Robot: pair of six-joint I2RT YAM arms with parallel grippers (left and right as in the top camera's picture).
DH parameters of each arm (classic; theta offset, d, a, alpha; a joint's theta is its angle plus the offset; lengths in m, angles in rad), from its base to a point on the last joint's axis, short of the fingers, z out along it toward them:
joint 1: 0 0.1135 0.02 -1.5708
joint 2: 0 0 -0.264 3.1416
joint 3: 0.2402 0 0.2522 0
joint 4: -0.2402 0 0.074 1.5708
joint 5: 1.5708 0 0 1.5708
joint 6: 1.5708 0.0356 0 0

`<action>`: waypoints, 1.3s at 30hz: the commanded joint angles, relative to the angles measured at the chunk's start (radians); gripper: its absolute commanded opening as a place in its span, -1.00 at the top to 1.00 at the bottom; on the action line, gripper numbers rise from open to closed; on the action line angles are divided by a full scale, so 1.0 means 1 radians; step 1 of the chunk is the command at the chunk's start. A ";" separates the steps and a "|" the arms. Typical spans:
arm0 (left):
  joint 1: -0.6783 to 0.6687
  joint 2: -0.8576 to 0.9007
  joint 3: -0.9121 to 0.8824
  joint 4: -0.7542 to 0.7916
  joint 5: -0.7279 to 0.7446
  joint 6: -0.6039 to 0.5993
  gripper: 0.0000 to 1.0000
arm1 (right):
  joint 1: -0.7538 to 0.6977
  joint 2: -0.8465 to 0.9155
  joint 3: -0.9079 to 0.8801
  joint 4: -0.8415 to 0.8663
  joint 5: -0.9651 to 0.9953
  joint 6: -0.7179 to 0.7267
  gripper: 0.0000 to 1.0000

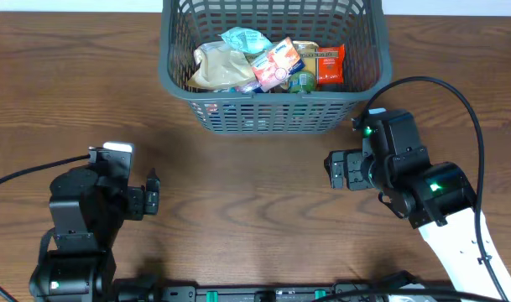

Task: Pack container

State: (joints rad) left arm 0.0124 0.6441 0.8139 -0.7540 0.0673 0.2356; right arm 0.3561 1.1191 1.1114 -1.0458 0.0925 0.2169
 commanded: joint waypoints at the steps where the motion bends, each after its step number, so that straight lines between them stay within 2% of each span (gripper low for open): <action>1: 0.004 -0.003 -0.001 -0.001 -0.011 -0.006 -0.97 | 0.009 -0.001 -0.006 0.002 0.010 0.014 -0.98; 8: 0.004 -0.003 -0.001 -0.001 -0.011 -0.006 -0.97 | 0.009 -0.001 -0.006 -0.003 0.014 0.013 -0.99; 12: 0.004 -0.003 -0.001 -0.001 -0.011 -0.006 -0.97 | -0.018 -0.030 -0.016 0.002 0.041 -0.040 -0.99; 15: 0.004 -0.003 -0.001 -0.001 -0.011 -0.006 -0.97 | -0.066 -0.121 -0.082 0.079 0.029 -0.039 -0.98; 21: 0.004 -0.003 -0.001 -0.001 -0.011 -0.006 -0.97 | -0.165 -0.463 -0.386 0.307 -0.017 -0.038 -0.99; 23: 0.004 -0.003 -0.001 -0.001 -0.011 -0.006 -0.97 | -0.192 -0.591 -0.488 0.345 -0.039 -0.038 -0.99; 29: 0.004 -0.003 -0.001 -0.001 -0.011 -0.006 -0.97 | -0.296 -0.814 -0.659 0.378 -0.086 -0.015 -0.98; 39: 0.004 -0.003 -0.001 -0.001 -0.011 -0.006 -0.97 | -0.303 -0.956 -0.955 0.937 -0.066 -0.016 -0.99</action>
State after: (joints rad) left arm 0.0124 0.6441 0.8124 -0.7555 0.0673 0.2356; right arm 0.0566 0.1890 0.2256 -0.1600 0.0292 0.1944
